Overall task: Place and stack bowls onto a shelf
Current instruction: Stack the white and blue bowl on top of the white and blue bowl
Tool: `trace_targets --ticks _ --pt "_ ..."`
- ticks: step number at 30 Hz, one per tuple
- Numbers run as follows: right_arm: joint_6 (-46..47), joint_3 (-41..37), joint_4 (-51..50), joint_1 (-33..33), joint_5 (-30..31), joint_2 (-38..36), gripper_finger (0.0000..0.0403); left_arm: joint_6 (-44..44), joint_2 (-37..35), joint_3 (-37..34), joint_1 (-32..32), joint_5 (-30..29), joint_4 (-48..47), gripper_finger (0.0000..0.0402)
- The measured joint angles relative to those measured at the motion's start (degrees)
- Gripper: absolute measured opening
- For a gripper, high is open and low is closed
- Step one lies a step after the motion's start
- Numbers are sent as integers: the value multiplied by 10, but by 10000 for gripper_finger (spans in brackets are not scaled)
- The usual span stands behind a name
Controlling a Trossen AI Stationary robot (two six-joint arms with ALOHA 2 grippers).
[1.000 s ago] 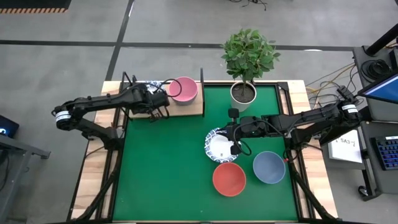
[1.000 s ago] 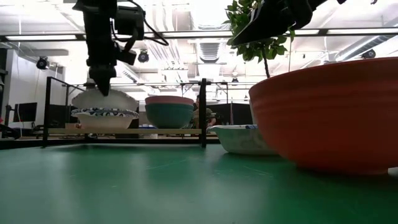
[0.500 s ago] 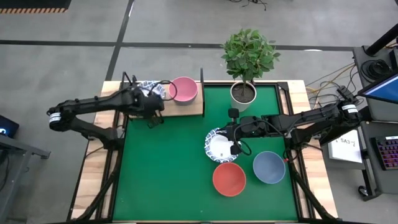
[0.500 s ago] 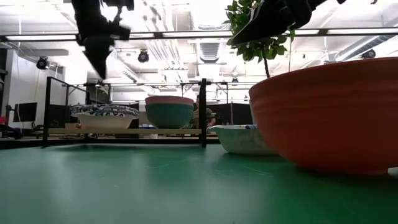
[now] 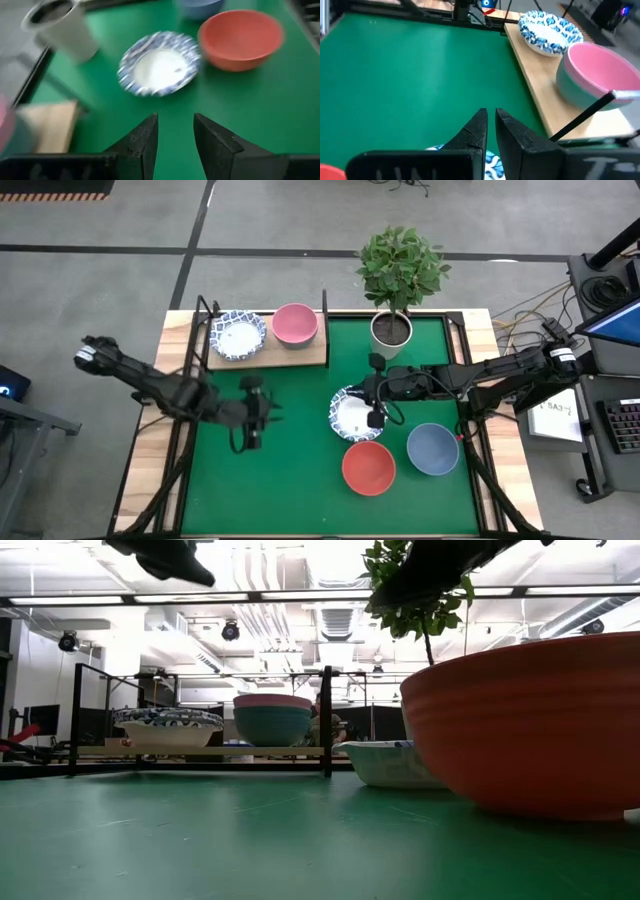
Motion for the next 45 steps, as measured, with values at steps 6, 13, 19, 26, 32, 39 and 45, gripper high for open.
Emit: trace_targets --ticks 6,13,19,26,32,39,45 --pt "135 0 -21 1 0 11 27 44 22 -51 -31 -1 110 107" --pt "327 0 -141 -6 -1 19 27 33 35 -79 -30 -7 113 107" --pt "400 13 -224 -29 -16 21 27 33 35 -82 -30 -8 115 107" --pt "334 79 -230 -44 -30 71 27 34 35 -82 -30 -8 116 107" --pt "308 158 -366 -57 -30 150 29 16 35 -82 -30 -8 116 107" --pt "308 215 -467 -75 -72 216 80 6 35 -82 -30 -8 112 107" --pt "293 222 -474 -84 -71 239 154 -19 35 -82 -30 -8 113 107"
